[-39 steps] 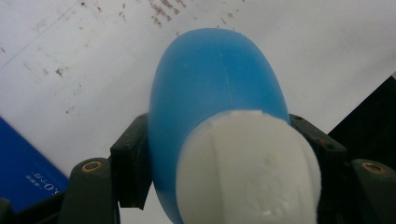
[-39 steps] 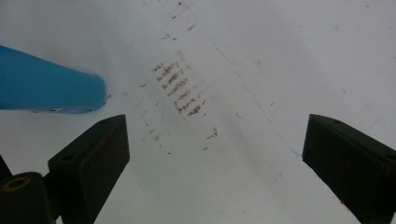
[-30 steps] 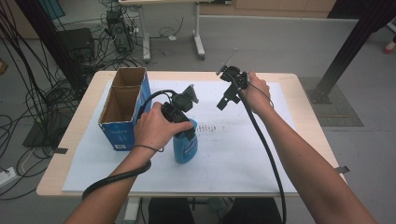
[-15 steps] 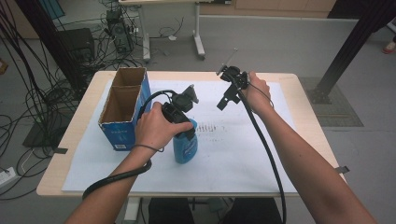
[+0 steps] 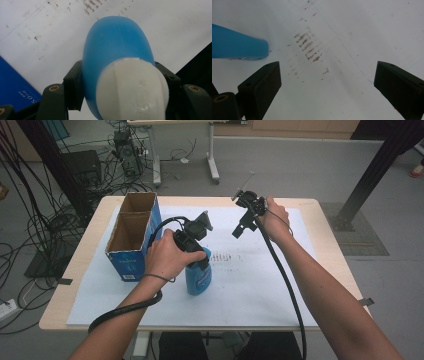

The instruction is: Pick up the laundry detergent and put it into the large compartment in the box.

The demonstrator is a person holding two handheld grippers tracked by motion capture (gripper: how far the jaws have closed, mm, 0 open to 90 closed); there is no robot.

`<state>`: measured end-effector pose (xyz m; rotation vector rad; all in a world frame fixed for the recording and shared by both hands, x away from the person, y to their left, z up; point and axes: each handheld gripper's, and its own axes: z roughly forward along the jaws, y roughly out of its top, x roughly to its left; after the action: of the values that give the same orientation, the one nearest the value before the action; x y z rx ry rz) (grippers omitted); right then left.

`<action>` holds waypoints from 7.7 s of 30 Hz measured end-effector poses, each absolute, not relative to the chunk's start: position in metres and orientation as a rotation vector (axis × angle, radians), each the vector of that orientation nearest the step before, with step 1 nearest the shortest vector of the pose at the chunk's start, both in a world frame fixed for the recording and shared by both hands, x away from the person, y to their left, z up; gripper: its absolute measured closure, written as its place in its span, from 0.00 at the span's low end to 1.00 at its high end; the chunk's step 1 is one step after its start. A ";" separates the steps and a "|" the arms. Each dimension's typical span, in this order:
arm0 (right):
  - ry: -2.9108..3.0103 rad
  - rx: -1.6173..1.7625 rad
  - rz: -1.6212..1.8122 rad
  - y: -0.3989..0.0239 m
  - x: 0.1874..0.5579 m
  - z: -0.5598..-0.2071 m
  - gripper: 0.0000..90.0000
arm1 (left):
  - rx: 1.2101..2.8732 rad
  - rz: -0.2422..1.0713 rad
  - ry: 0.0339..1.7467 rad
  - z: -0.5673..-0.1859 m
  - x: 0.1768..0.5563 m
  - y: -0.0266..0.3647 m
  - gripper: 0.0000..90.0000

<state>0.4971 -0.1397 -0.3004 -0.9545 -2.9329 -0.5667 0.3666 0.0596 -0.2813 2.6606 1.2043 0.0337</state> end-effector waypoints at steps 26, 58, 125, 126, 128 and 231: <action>-2.935 -0.949 -0.558 -0.137 0.496 -0.301 0.08 | 2.656 0.038 1.207 -0.281 0.366 0.060 0.42; -2.938 -0.953 -0.552 -0.138 0.497 -0.300 0.08 | 2.660 0.036 1.207 -0.281 0.366 0.060 0.42; -2.951 -0.964 -0.571 -0.142 0.494 -0.295 0.07 | 2.648 0.082 1.163 -0.246 0.360 0.050 0.42; -2.949 -0.966 -0.568 -0.141 0.494 -0.294 0.07 | 2.651 0.091 1.156 -0.238 0.359 0.049 0.42; -2.951 -0.965 -0.567 -0.141 0.494 -0.294 0.07 | 2.654 0.099 1.151 -0.232 0.359 0.048 0.42; -2.966 -0.978 -0.610 -0.151 0.486 -0.276 0.07 | 2.116 0.356 1.890 -0.055 0.433 0.209 0.42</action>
<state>0.4859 -0.1507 -0.2757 -0.9780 -2.9658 -0.6100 0.4328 0.2094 -0.0551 2.1156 1.8903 0.3561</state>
